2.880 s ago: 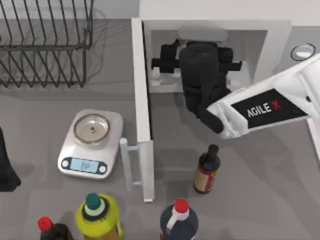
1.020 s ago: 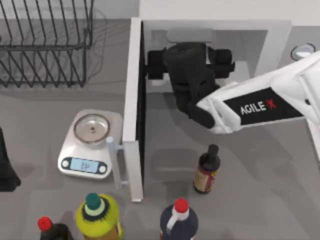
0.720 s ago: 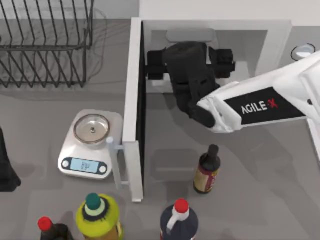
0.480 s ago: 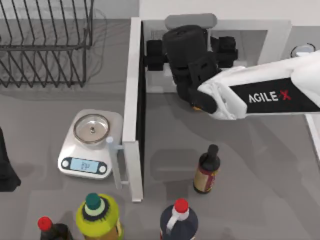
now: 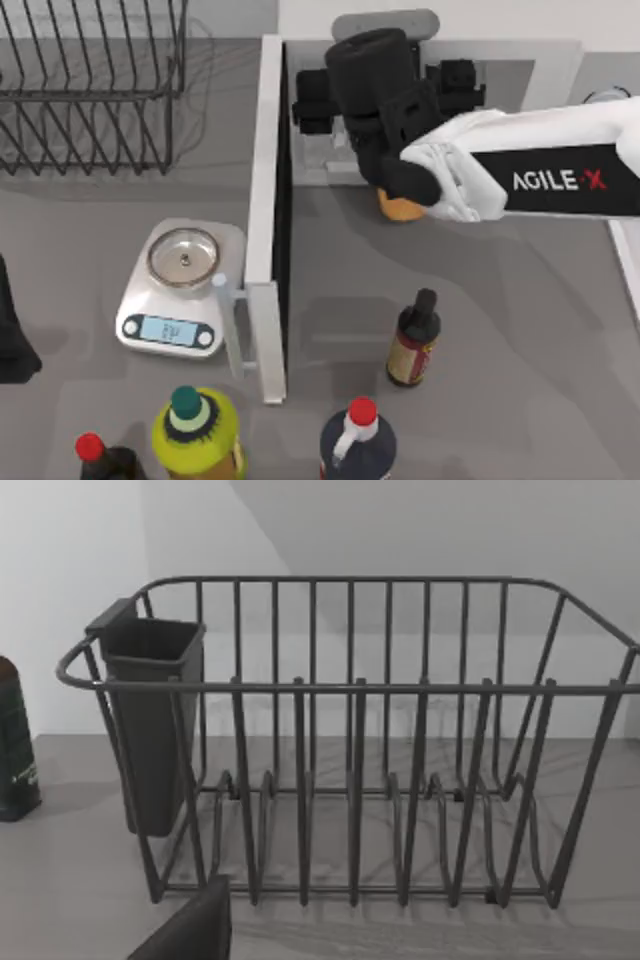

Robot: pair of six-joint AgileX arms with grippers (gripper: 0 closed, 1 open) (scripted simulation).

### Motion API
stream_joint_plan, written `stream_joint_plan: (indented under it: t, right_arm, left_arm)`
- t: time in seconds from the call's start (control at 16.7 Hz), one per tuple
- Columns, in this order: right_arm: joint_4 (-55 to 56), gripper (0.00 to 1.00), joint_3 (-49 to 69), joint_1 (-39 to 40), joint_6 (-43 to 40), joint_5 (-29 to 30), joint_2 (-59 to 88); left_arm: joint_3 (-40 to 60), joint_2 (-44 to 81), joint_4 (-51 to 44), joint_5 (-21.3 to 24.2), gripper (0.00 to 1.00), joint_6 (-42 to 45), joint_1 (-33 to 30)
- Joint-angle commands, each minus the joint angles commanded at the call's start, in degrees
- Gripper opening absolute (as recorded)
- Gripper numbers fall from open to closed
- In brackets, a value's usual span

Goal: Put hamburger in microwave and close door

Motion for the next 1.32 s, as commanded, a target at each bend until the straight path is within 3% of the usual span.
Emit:
stream_joint_plan:
  t: [0.3, 0.54, 1.32]
  right_arm:
    - [-0.4, 1.0, -3.6, -1.5, -0.6, -2.0, -4.9]
    - [-1.8, 1.0, -13.1, -5.8, -1.9, -6.5, -18.7]
    - [-12.4, 1.0, -65.3, -28.4, -10.2, -28.9, -102.1]
  left_arm:
    - [0.0, 0.0, 0.0, 0.0, 1.0, 0.0, 0.0]
    - [0.0, 0.0, 0.0, 0.0, 1.0, 0.0, 0.0]
    - [0.0, 0.0, 0.0, 0.0, 1.0, 0.0, 0.0]
